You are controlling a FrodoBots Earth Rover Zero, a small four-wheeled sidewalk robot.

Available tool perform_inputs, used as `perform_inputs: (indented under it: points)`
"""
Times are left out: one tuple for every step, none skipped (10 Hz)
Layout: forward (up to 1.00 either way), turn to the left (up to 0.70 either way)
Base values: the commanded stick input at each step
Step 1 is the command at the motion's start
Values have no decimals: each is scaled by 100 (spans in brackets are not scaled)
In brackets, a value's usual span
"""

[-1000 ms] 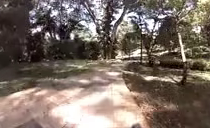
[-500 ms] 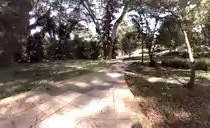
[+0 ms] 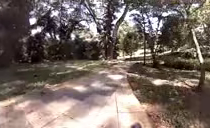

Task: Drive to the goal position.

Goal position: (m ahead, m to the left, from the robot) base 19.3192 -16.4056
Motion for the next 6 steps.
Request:
perform_inputs:
  points:
    - [50, -17]
    - [50, 0]
    - [50, 0]
    - [50, 0]
    - [50, 0]
    - [50, 0]
